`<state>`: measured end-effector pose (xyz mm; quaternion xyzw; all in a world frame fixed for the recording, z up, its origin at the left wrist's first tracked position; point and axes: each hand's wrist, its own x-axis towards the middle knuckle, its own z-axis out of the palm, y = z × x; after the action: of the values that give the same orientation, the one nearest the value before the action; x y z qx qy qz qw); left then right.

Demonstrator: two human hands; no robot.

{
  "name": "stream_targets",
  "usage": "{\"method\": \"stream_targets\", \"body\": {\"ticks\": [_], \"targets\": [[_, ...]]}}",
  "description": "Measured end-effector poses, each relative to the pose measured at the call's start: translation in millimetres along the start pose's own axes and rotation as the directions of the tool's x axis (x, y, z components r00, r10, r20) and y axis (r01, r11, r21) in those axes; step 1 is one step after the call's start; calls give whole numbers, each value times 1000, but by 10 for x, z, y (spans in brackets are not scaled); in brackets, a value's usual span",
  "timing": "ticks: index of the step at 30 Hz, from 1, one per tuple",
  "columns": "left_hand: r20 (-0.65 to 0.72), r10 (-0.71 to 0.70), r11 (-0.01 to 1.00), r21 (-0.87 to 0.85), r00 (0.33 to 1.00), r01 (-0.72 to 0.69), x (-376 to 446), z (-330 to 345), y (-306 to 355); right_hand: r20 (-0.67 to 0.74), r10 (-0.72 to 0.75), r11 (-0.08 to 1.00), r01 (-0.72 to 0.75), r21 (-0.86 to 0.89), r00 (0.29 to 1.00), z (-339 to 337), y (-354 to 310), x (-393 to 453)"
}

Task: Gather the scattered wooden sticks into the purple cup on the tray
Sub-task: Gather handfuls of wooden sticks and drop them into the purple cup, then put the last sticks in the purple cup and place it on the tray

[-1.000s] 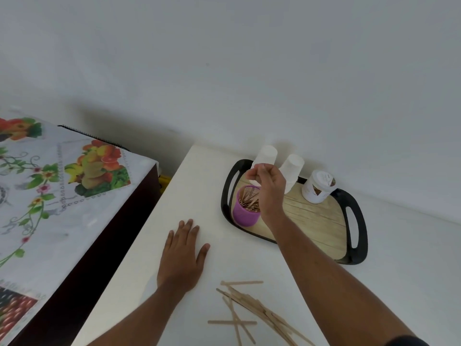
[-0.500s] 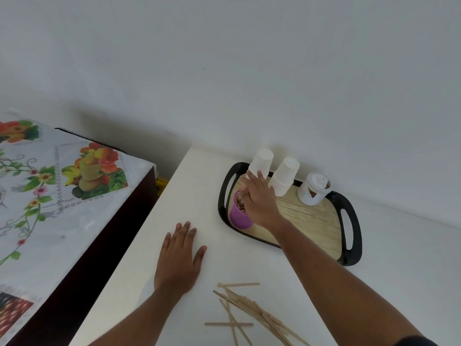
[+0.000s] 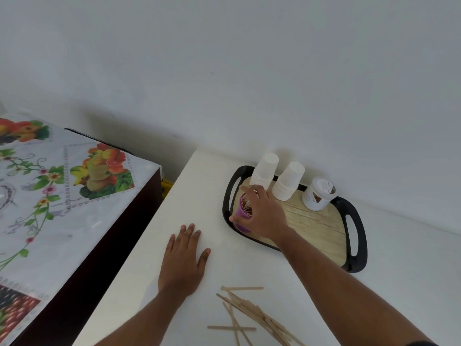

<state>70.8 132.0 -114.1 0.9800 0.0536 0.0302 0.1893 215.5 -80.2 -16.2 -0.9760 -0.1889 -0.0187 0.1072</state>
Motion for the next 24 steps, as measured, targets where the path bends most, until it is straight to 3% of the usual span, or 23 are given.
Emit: {"method": "stream_targets", "body": {"ticks": [5,8,10,13,16,19,24], "targets": [[-4,0,1000,2,1000,0,-8,-5,7,-26,-37,994,39,105,999,-29,51,-22],[-3,-8,1000,-5,1000,8,-4,-7,9,-172,38,976,1,218,984,-188,28,-34],[-10,-9,1000,-14,1000,9,1,3,9,-227,-8,975,58,214,974,-300,-56,-98],[1,-14,1000,-12,1000,14,3,14,4,-161,-141,982,158,103,977,-389,-137,-235],[-5,-16,1000,-14,1000,16,7,7,11,-209,-68,984,100,147,976,-443,-121,-395],[-4,-7,1000,-9,1000,7,-2,4,17,-86,-137,980,148,130,987,-415,-173,-650],[3,-9,1000,-27,1000,9,-7,-3,8,-65,-60,960,75,270,996,-185,-247,-1110]]}}
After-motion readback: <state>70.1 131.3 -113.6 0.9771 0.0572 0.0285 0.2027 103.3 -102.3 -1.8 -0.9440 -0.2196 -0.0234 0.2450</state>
